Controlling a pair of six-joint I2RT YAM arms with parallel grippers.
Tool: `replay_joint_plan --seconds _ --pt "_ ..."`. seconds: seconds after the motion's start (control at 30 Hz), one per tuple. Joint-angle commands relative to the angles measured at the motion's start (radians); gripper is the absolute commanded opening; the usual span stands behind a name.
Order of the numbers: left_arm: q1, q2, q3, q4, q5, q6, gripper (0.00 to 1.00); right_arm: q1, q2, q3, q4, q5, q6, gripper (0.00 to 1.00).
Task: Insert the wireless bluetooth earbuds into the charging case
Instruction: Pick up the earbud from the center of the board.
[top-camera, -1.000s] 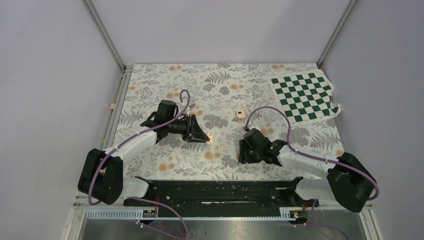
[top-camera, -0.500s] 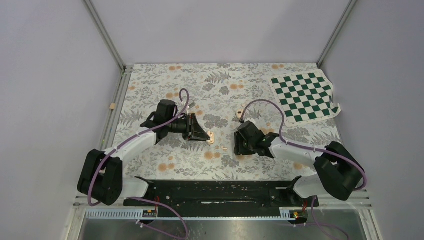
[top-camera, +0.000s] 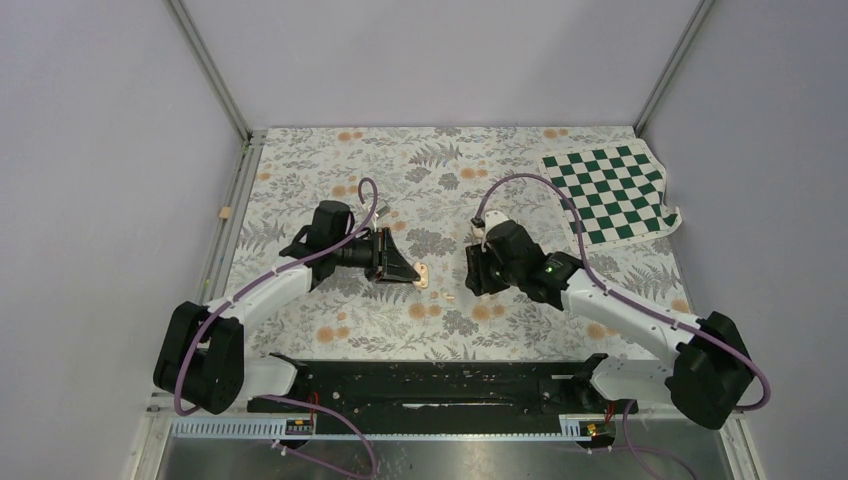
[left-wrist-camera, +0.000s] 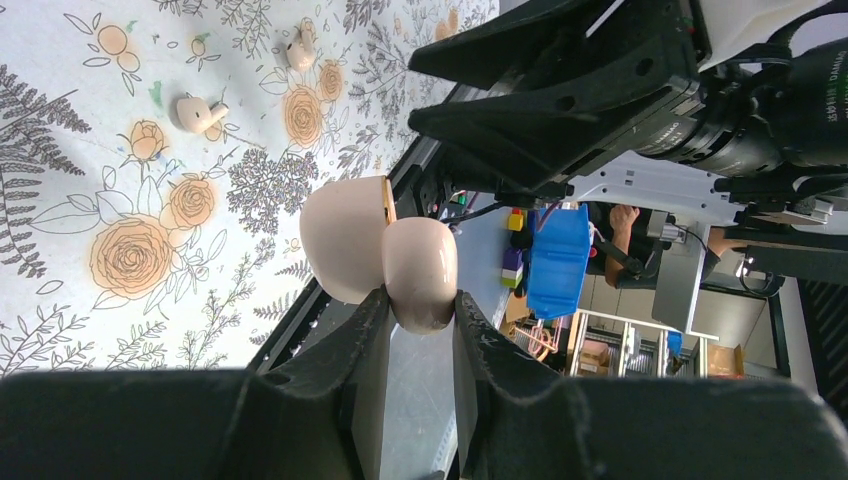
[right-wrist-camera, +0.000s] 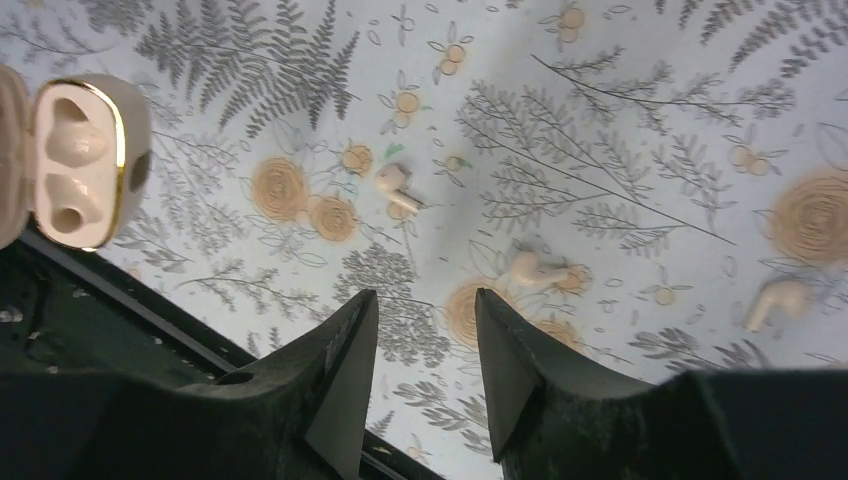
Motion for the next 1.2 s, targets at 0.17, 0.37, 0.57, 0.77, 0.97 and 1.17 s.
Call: replay_joint_plan --seconds 0.17,0.37,0.57,0.77,0.97,1.17 --pt "0.004 -0.023 -0.004 0.064 0.019 -0.015 0.00 -0.002 0.098 0.106 -0.246 0.126 -0.118 0.43" --pt "0.006 -0.013 -0.008 0.064 0.019 -0.017 0.00 -0.001 0.290 0.295 -0.487 0.082 -0.203 0.46" --pt "0.005 -0.003 -0.005 0.081 0.019 -0.029 0.00 -0.003 0.366 0.331 -0.532 0.141 -0.287 0.48" --pt "0.004 0.009 0.011 0.072 0.021 -0.025 0.00 -0.001 0.434 0.323 -0.514 0.111 -0.355 0.48" --pt "0.004 0.004 0.000 0.087 -0.003 -0.034 0.00 -0.002 0.474 0.332 -0.489 0.165 -0.369 0.48" --pt "0.004 -0.015 -0.007 0.081 -0.014 -0.033 0.00 -0.001 0.544 0.377 -0.453 0.125 -0.368 0.47"
